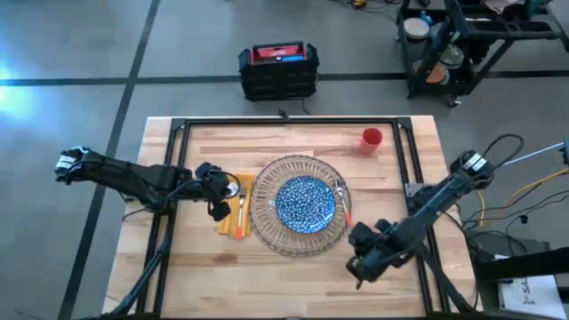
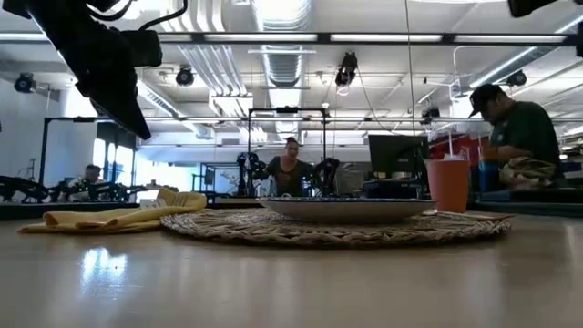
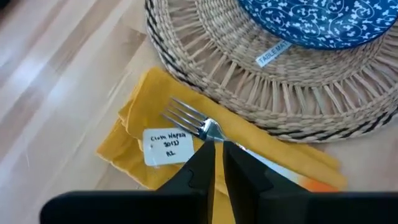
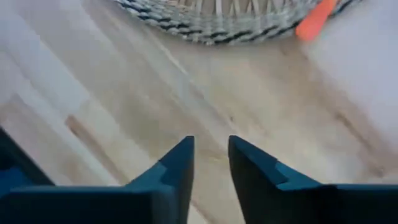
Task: Set table place
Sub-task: Put the orange knife on the brown placemat to the right of the blue plate
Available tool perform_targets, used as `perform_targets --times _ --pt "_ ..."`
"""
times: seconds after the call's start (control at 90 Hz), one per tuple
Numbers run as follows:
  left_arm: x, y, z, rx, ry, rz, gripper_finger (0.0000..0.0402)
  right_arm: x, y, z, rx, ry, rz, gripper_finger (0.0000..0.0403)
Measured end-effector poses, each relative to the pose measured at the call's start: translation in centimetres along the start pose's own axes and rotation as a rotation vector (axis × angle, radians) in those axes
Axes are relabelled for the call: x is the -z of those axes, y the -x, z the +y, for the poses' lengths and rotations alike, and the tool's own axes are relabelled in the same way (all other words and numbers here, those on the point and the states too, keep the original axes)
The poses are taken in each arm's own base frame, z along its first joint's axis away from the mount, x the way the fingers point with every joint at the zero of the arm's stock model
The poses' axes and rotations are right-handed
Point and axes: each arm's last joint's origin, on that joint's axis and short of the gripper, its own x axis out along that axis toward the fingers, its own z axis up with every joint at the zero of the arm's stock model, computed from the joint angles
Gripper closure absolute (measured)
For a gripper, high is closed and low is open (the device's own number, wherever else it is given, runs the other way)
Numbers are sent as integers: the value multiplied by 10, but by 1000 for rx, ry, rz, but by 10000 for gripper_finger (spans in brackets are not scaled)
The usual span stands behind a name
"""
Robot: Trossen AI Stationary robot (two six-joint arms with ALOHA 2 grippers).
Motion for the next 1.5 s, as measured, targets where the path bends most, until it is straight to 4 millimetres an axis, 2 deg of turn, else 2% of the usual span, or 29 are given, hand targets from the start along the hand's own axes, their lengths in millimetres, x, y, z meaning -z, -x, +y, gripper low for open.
perform_targets --times 0.078,0.2,0.422,0.822,0.978,1.111,1.244,1.5 --pt "0 0 -1 3 -2 0 382 13 -9 4 23 6 59 285" --pt "0 0 -1 3 -2 0 382 30 -34 13 95 30 93 277" --pt "0 0 -1 0 -9 -6 382 35 -64 20 192 10 102 259" --pt "-1 0 -1 3 -41 -19 382 37 -69 22 205 3 151 211" --pt "-2 0 -1 3 -41 -19 382 37 -70 21 191 110 161 207" --pt "-2 0 -1 4 -40 -22 382 37 -85 13 247 155 204 222" --pt "-2 0 -2 7 -38 -26 382 38 -98 4 289 107 262 251" --pt "-2 0 -2 6 -45 -26 382 38 -95 7 267 90 230 331"
